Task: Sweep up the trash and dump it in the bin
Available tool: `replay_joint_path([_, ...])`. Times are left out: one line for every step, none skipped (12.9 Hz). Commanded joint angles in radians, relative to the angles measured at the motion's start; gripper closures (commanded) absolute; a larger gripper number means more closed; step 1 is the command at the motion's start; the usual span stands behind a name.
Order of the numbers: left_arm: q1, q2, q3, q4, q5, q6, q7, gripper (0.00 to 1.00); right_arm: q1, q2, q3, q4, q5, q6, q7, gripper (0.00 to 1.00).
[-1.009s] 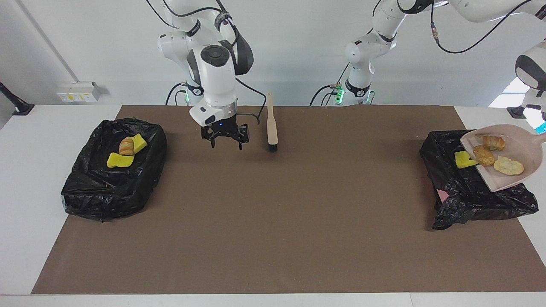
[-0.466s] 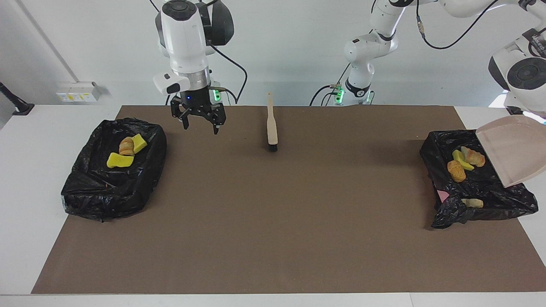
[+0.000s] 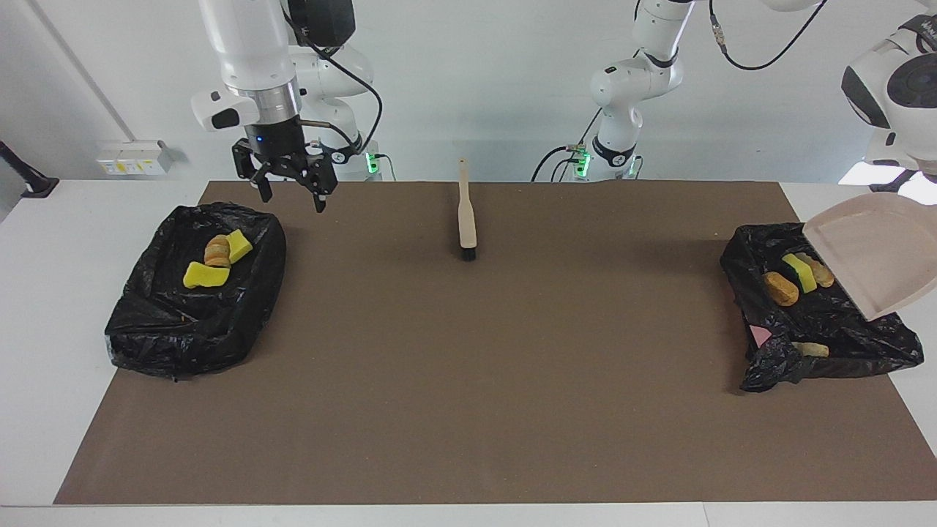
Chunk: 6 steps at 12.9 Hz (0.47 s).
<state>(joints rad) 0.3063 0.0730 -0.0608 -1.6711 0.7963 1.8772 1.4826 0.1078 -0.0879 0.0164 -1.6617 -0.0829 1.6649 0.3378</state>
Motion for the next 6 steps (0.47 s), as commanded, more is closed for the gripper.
replay_joint_path([-0.033, -0.013, -0.001, -0.006, -0.124, -0.046, -0.149, 1.00, -0.005, -0.032, -0.090, 0.056, 0.006, -0.111, -0.171, 0.00])
replay_joint_path([-0.047, -0.013, -0.001, -0.006, -0.202, -0.065, -0.207, 1.00, -0.004, -0.042, -0.120, 0.054, 0.006, -0.120, -0.219, 0.00])
replay_joint_path([-0.062, -0.015, 0.001, -0.009, -0.274, -0.079, -0.291, 1.00, -0.002, -0.050, -0.133, 0.047, 0.006, -0.126, -0.242, 0.00])
replay_joint_path([-0.070, -0.015, -0.001, -0.013, -0.331, -0.098, -0.382, 1.00, -0.003, -0.056, -0.135, 0.040, 0.014, -0.134, -0.244, 0.00])
replay_joint_path([-0.073, -0.016, -0.004, -0.016, -0.382, -0.113, -0.459, 1.00, -0.007, -0.058, -0.141, 0.027, 0.053, -0.148, -0.243, 0.00])
replay_joint_path([-0.094, -0.019, -0.007, -0.018, -0.435, -0.131, -0.519, 1.00, -0.011, -0.049, -0.144, 0.033, 0.087, -0.148, -0.243, 0.00])
